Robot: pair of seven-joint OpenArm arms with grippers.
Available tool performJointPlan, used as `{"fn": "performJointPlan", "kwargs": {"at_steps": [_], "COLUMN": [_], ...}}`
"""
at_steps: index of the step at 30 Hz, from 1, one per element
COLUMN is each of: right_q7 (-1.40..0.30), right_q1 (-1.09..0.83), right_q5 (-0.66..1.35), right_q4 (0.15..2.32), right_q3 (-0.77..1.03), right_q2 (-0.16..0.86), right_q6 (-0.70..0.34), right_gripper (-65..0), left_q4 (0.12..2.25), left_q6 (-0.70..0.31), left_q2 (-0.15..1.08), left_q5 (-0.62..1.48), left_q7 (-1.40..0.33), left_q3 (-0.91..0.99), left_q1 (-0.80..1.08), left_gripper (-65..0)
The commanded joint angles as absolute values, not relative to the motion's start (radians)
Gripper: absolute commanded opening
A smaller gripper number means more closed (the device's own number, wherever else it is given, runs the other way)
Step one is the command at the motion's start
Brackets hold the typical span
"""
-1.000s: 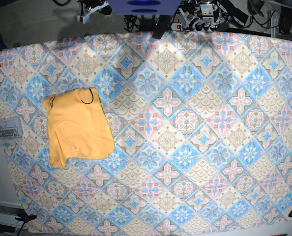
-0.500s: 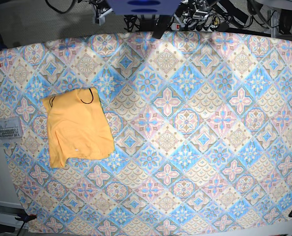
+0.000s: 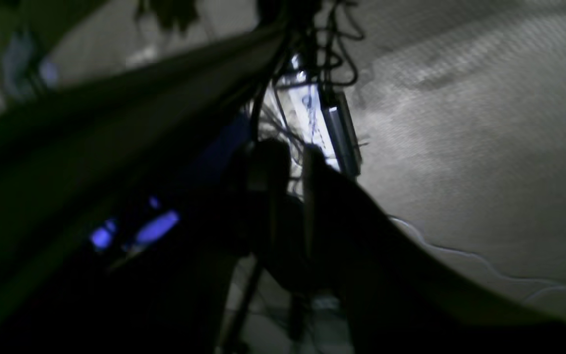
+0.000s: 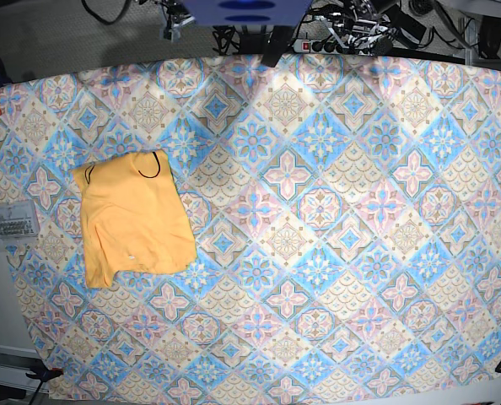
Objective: Fold the T-shirt properly
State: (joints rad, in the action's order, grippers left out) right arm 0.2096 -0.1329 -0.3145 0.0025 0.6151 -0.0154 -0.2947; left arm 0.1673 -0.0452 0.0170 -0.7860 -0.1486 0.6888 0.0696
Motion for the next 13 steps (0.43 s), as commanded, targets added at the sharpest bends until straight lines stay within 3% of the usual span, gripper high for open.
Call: {"fn": "performJointPlan", "kwargs": {"at_steps": [1, 13], "right_q7": [0.211, 0.214], "right_q1": [-0.139, -0.079], "right_q5": [-0.323, -0.328], "right_q4": [0.0, 0.0], "right_q3": [0.634, 0.656], "right_q2": [-0.027, -0.027], "right_q6": [-0.308, -0.308], "right_gripper": [-54.9, -54.9], "left_q4": [0.168, 0.171], "left_q6": [-0.044, -0.044], "left_q2": [0.022, 0.033], "left_q5": [-0.789, -0.779], "left_q7": [-0.148, -0.148], "left_q3": [0.688, 0.69], "left_q1": [0.073, 0.067], "left_gripper": [-51.4, -51.1]}}
